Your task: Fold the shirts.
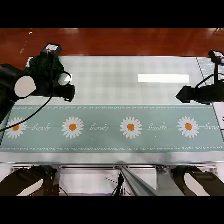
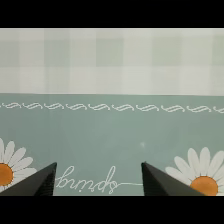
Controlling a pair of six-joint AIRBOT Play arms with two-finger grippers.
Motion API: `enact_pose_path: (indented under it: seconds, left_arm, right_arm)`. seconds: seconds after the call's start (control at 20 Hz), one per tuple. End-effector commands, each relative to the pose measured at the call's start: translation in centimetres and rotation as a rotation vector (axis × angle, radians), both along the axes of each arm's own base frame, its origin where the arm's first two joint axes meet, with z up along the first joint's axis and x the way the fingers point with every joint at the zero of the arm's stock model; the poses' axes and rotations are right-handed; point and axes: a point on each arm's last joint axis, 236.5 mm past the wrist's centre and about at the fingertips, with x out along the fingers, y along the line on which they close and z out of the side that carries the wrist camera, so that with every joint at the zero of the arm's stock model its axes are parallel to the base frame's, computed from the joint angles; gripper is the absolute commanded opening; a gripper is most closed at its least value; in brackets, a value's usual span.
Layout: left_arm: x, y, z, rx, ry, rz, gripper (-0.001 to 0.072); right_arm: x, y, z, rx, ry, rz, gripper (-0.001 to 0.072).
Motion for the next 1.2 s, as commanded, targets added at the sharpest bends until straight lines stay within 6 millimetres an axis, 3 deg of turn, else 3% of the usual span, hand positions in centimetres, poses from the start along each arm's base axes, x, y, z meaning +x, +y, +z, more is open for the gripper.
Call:
enact_pose_path:
  seconds: [0.0, 0.8, 1.05, 1.15]
  left_arm:
    - [0.0, 0.0, 0.0, 0.0, 0.0, 0.001, 0.072]
    - [0.0, 0.0, 0.0, 0.0, 0.0, 0.0, 0.072]
    - [2.4, -1.2, 1.3, -0.045, -0.113, -0.02, 0.072]
    - [3.5, -0.3, 2.0, 0.039, -0.176, -0.1, 0.072]
  right_arm:
    - [0.0, 0.0, 0.0, 0.001, 0.002, 0.001, 0.0611]
    - [0.0, 0.0, 0.0, 0.001, 0.002, 0.001, 0.0611]
    - [2.2, -0.2, 1.2, 0.0, -0.105, -0.019, 0.0611]
    - [2.6, -0.2, 1.4, 0.0, -0.124, -0.022, 0.0611]
